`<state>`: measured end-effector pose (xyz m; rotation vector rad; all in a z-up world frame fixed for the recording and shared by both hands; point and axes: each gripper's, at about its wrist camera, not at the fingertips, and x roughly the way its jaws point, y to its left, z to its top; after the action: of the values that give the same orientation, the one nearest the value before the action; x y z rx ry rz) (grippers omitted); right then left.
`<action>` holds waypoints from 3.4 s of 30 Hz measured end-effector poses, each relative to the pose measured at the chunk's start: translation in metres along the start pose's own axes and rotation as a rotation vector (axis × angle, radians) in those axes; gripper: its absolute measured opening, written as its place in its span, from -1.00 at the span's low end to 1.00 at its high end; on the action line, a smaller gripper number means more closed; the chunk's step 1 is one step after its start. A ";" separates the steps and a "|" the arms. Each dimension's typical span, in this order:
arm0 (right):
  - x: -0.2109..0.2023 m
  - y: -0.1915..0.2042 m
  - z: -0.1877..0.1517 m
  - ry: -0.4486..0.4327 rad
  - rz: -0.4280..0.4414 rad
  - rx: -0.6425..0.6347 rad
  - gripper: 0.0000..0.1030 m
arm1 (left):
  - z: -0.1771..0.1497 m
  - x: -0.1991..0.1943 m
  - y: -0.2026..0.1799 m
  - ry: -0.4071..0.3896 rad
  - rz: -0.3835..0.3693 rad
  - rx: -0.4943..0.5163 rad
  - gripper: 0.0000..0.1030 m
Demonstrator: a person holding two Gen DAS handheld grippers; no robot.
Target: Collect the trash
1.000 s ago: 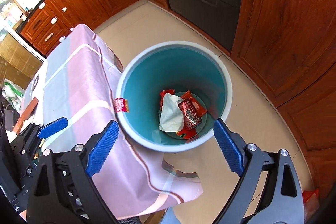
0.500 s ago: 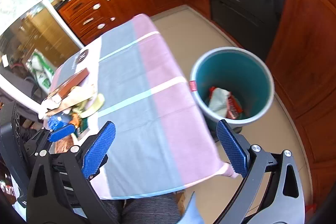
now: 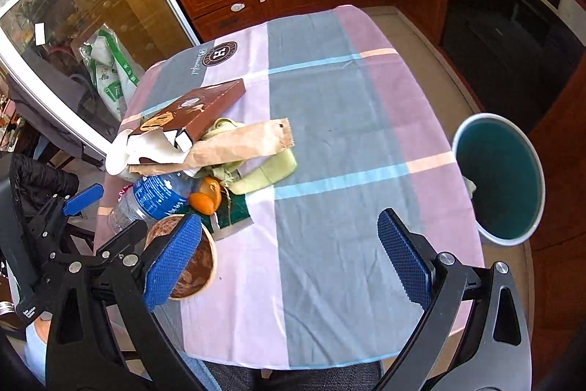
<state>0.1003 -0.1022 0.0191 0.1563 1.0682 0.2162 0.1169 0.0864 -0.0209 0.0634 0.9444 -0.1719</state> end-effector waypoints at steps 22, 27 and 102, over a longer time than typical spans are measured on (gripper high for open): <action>0.098 0.111 0.050 0.009 -0.073 -0.187 0.54 | 0.022 0.028 0.114 0.015 0.025 -0.156 0.92; 0.114 0.115 0.049 0.013 -0.077 -0.185 -0.01 | 0.023 0.044 0.120 0.045 0.026 -0.176 0.92; -0.085 -0.295 -0.067 -0.247 -0.423 0.254 -0.90 | 0.084 0.068 -0.375 0.020 -0.291 0.437 -0.84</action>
<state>0.0307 -0.4080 -0.0083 0.1762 0.8560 -0.3151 0.1573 -0.3016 -0.0189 0.3320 0.9197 -0.6465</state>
